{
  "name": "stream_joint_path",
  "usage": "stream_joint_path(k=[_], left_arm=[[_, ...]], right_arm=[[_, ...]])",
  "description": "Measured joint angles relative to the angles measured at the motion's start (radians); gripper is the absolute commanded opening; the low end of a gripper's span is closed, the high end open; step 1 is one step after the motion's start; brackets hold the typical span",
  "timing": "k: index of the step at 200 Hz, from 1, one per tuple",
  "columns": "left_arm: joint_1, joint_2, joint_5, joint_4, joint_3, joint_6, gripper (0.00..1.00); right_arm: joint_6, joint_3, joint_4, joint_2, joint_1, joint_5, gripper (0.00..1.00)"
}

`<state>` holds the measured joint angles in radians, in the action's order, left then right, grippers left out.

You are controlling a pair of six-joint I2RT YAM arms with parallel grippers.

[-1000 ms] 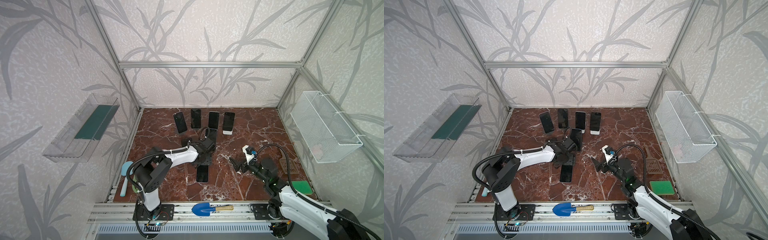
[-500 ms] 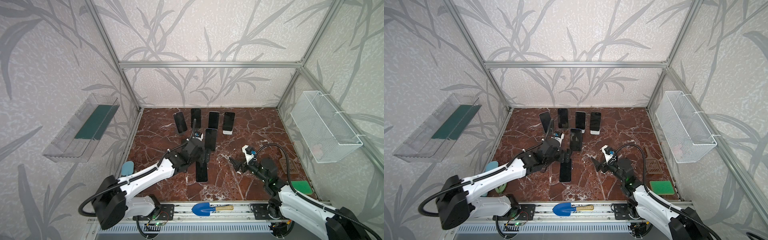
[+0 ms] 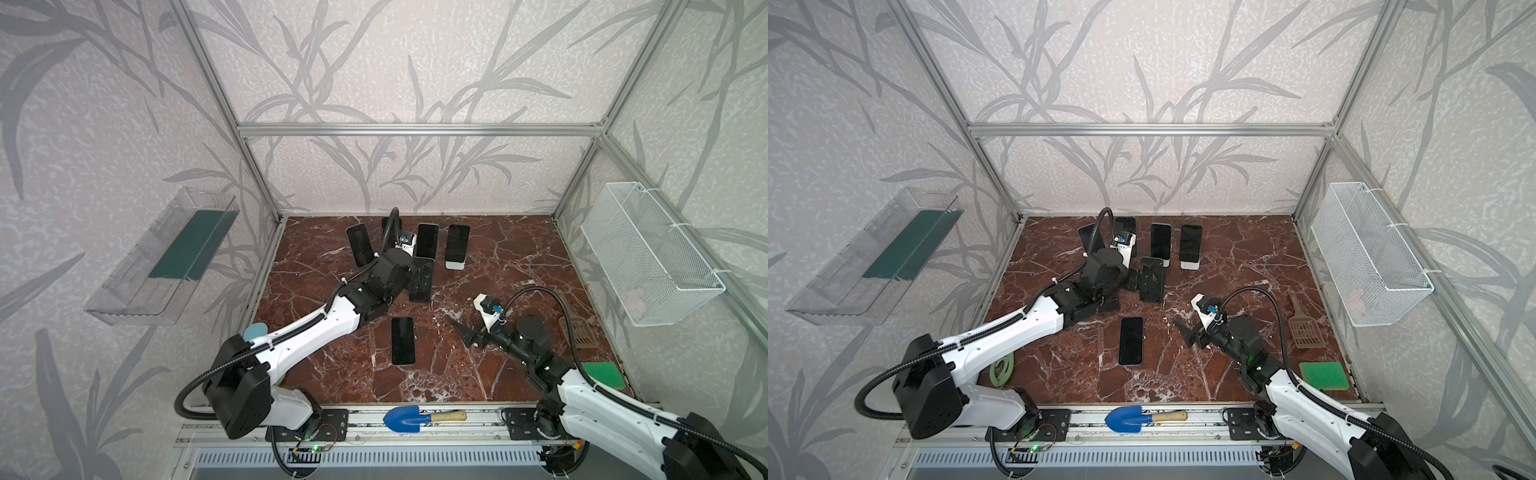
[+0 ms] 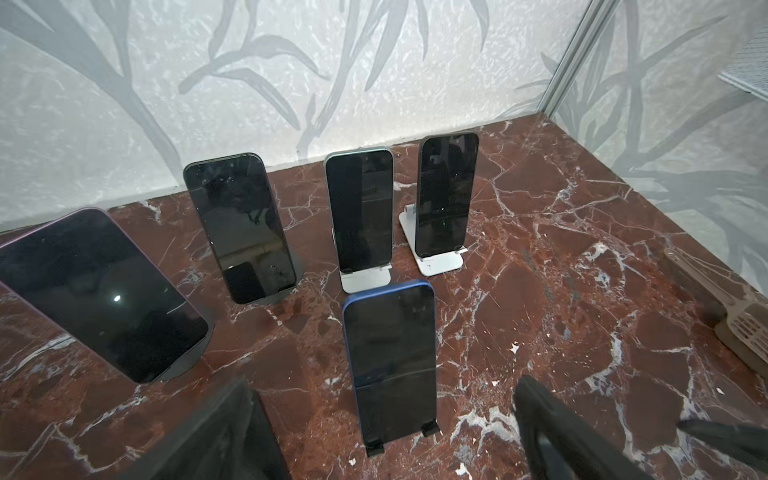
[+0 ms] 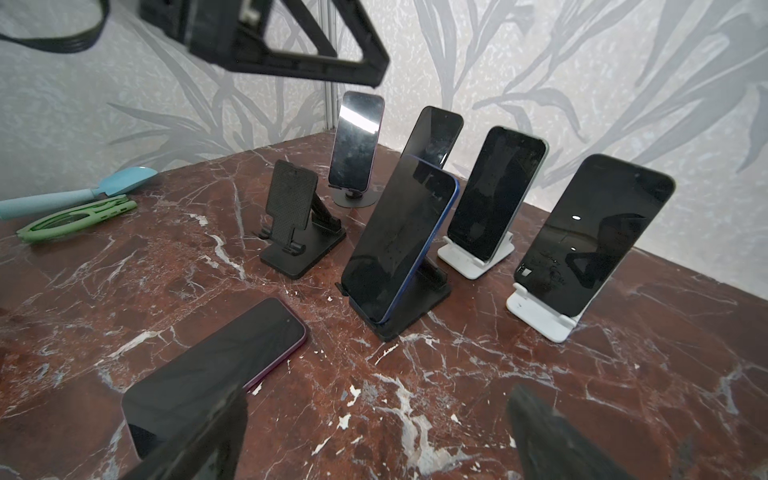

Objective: Remove the phone from the phone stand

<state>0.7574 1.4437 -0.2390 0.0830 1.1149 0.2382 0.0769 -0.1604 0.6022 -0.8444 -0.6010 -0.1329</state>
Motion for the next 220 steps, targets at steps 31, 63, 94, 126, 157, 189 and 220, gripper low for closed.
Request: stream_joint_path(k=[31,63,94,126,157,189,220], left_arm=[[-0.01,0.094,-0.004,0.066,0.1,0.017,0.99],[-0.02,0.174,-0.005,0.098,0.163,0.034,0.99],[-0.029,0.229,-0.003,0.108,0.173,0.046,0.99],[-0.039,0.259,0.002,0.102,0.173,0.05,0.99],[-0.046,0.266,0.014,0.063,0.173,0.05,0.99],[-0.05,0.266,0.036,0.014,0.163,0.051,0.99],[-0.05,0.266,0.047,0.009,0.162,0.05,0.99]], right_arm=[[0.005,0.069,0.07,-0.012,0.0,0.055,0.97],[0.012,0.068,0.099,-0.022,0.0,0.082,0.97],[0.018,0.067,0.121,-0.05,0.0,0.102,0.97],[0.021,0.066,0.151,-0.086,-0.001,0.107,0.97],[0.022,0.066,0.161,-0.089,-0.001,0.107,0.97],[0.022,0.066,0.164,-0.088,-0.001,0.107,0.97],[0.022,0.066,0.164,-0.085,-0.001,0.109,0.97]])
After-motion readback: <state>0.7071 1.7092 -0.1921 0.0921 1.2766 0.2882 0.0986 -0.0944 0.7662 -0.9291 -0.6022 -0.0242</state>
